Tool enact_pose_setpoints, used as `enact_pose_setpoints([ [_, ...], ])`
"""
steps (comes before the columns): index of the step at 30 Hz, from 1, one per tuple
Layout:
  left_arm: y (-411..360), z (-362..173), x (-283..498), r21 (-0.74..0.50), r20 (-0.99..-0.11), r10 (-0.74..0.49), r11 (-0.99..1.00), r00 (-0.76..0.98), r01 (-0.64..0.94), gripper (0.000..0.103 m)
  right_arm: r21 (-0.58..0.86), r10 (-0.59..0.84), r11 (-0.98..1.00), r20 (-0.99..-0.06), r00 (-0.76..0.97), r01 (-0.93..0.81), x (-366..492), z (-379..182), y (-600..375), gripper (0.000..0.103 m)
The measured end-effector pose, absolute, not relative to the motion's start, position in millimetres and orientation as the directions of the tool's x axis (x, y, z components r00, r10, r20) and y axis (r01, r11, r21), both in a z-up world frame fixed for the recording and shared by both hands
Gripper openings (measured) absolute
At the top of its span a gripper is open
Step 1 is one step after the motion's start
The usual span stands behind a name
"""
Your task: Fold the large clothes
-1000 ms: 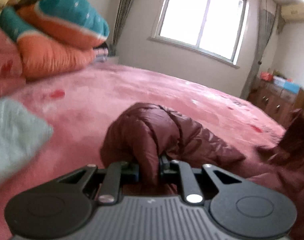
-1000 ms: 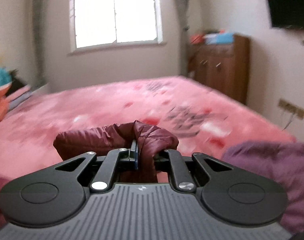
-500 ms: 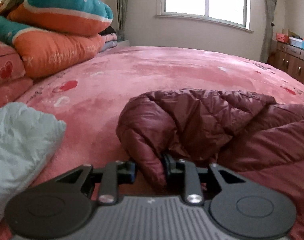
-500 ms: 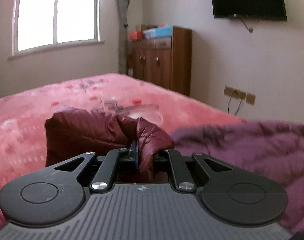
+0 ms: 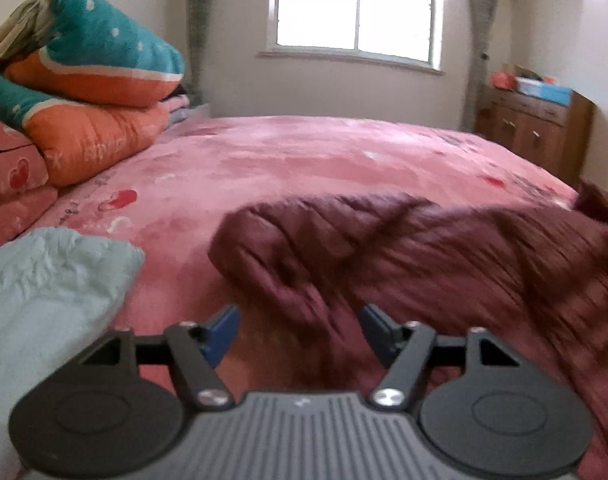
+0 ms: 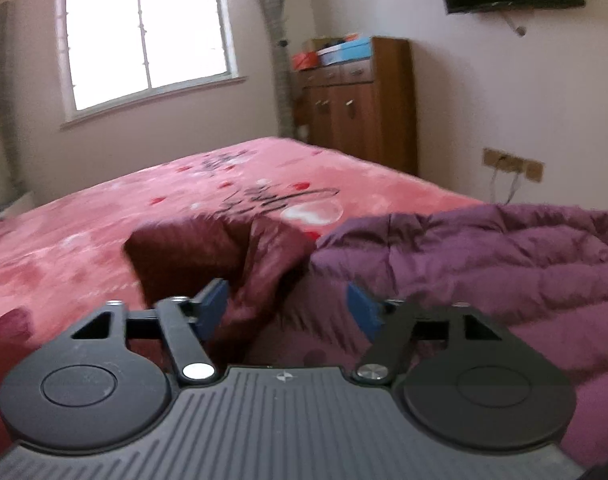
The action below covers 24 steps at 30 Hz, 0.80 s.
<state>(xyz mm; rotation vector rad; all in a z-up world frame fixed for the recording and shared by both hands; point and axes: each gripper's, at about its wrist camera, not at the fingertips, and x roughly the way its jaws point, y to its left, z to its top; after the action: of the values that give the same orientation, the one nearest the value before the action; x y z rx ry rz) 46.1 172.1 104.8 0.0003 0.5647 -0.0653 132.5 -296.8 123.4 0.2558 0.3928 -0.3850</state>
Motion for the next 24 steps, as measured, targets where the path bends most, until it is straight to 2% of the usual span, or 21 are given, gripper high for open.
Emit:
enact_pose_setpoints([
  [2, 167.5, 102.5, 18.0, -0.025, -0.546, -0.075, 0.997, 0.834, 0.073, 0.074, 0.168, -0.269, 0.915, -0.426, 0.864, 0.368, 105.4, 123.5, -296.0, 0.098],
  [6, 166.1, 92.3, -26.5, -0.077, -0.588, -0.109, 0.994, 0.801, 0.079, 0.074, 0.198, -0.147, 0.941, -0.49, 0.86, 0.273, 47.5, 119.1, -298.3, 0.101],
  [16, 175.8, 68.6, -93.0, -0.227, -0.647, -0.126, 0.973, 0.752, -0.032, 0.083, 0.233, 0.057, 0.964, -0.65, 0.758, 0.127, -64.7, 68.8, -300.5, 0.101],
  [20, 180.1, 56.6, -102.1, -0.289, -0.652, -0.165, 0.957, 0.74, -0.041, 0.093, 0.291, 0.115, 0.95, -0.666, 0.737, 0.115, -74.7, 44.5, -299.4, 0.103],
  [24, 179.5, 43.6, -102.3, -0.332, -0.67, -0.215, 0.943, 0.71, -0.027, 0.093, 0.335, 0.157, 0.937, -0.654, 0.74, 0.097, -72.0, 37.0, -300.0, 0.103],
])
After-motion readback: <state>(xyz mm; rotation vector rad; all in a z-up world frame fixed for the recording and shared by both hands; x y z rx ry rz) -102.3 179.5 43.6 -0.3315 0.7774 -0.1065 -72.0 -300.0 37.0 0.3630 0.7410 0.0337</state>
